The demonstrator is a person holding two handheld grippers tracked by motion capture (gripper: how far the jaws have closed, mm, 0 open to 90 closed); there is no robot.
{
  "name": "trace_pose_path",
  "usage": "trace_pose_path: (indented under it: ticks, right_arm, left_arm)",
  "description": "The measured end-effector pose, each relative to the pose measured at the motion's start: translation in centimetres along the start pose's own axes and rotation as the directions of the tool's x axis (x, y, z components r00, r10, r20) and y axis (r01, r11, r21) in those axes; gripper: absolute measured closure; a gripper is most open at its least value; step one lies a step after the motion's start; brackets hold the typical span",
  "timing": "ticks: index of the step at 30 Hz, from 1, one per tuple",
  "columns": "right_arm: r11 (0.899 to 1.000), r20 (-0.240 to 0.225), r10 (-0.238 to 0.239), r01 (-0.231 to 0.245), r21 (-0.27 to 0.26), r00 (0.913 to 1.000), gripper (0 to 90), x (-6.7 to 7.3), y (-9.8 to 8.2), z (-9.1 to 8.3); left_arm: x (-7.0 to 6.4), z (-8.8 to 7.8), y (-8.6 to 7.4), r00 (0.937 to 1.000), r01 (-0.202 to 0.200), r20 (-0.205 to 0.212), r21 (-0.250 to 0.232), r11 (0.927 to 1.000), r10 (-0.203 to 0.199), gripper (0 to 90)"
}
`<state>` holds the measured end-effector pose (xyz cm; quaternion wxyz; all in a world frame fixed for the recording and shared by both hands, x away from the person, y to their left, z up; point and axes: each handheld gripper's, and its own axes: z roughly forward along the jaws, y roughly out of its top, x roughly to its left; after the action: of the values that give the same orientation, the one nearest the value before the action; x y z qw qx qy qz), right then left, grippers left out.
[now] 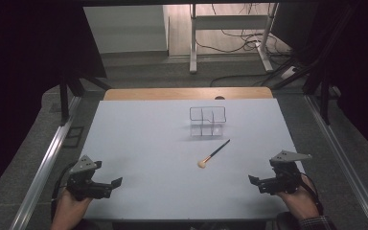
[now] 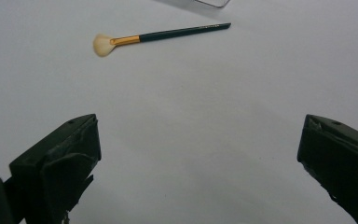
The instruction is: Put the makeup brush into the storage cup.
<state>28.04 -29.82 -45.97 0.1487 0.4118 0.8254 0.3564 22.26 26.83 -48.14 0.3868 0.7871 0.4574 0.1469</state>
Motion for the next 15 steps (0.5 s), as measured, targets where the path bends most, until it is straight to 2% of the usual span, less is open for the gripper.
trace_pose_path:
  ticks: [4, 15]
  right_arm:
    - [1.0, -0.001, 0.008, -0.008, 0.004, 1.0, 0.0, -0.17, -0.07, 0.01]
    - [1.0, -0.006, 0.01, -0.01, 0.019, 0.9999, 0.0, -0.19, -0.07, 0.21]
  left_arm:
    - [-0.07, 0.34, 0.08, 0.9998, -0.018, -0.012, 0.018, 0.9997, 0.018, 0.0]
    - [-0.11, 0.47, 0.03, 0.9996, -0.024, -0.013, 0.033, 0.9992, 0.025, 0.0]
